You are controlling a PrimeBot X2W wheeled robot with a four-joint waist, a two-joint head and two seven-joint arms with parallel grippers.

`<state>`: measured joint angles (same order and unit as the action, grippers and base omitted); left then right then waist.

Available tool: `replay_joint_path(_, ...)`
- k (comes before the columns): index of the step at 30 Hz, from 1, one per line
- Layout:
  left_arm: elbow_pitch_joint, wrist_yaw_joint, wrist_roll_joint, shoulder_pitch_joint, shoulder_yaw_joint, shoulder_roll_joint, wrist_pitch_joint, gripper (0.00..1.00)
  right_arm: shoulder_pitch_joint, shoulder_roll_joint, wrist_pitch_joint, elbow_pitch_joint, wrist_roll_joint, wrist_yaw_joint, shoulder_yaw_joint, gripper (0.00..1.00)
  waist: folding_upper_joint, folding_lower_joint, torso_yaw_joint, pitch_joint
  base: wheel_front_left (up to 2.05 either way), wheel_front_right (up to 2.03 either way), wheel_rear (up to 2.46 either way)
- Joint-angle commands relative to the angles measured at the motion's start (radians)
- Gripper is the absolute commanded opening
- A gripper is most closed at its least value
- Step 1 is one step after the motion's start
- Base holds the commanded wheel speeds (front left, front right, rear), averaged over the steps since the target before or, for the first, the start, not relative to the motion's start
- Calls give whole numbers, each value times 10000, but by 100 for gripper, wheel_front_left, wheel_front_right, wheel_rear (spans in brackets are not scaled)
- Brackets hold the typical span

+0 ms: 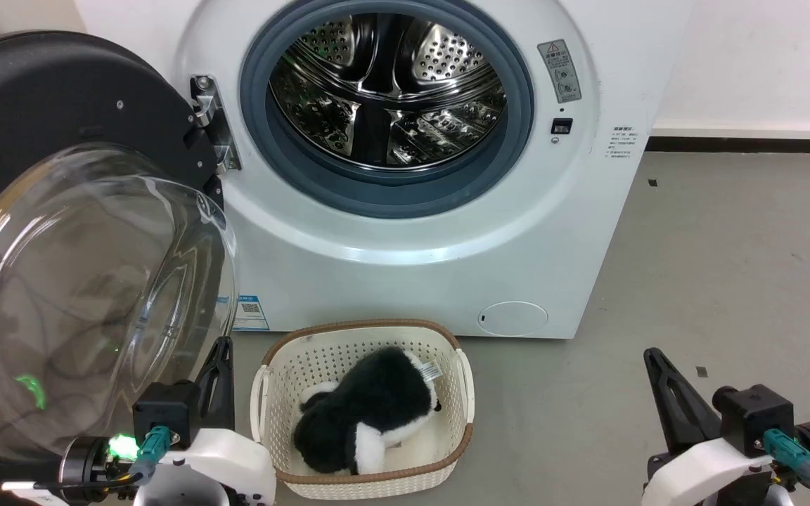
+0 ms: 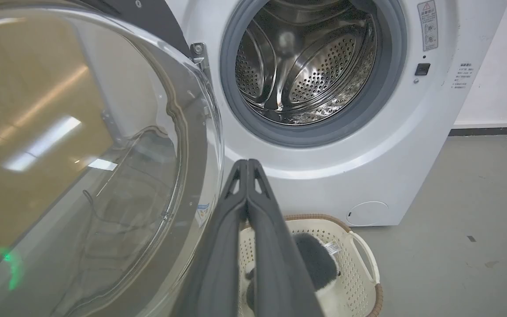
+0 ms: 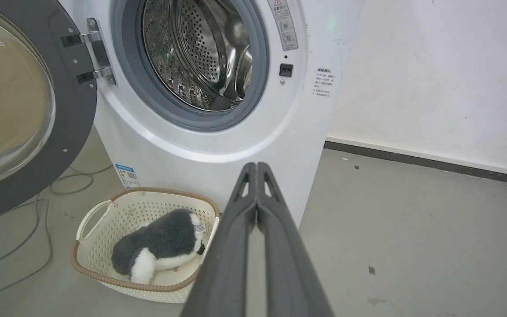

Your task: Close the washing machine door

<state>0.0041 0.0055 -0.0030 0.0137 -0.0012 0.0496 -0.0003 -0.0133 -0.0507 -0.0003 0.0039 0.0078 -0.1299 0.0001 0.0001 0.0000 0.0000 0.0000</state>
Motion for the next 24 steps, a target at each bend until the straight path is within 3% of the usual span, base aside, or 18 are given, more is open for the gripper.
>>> replay_joint_path(1,-41,-55,30,-137,12,6,3,0,133,5,3,-39,-78,-8,-1,0,-1,0,0,0,0,0,0)
replay_joint_path(24,-41,-55,30,-137,12,6,3,0,133,5,3,-39,-78,-8,-1,0,-1,0,0,0,0,0,0)
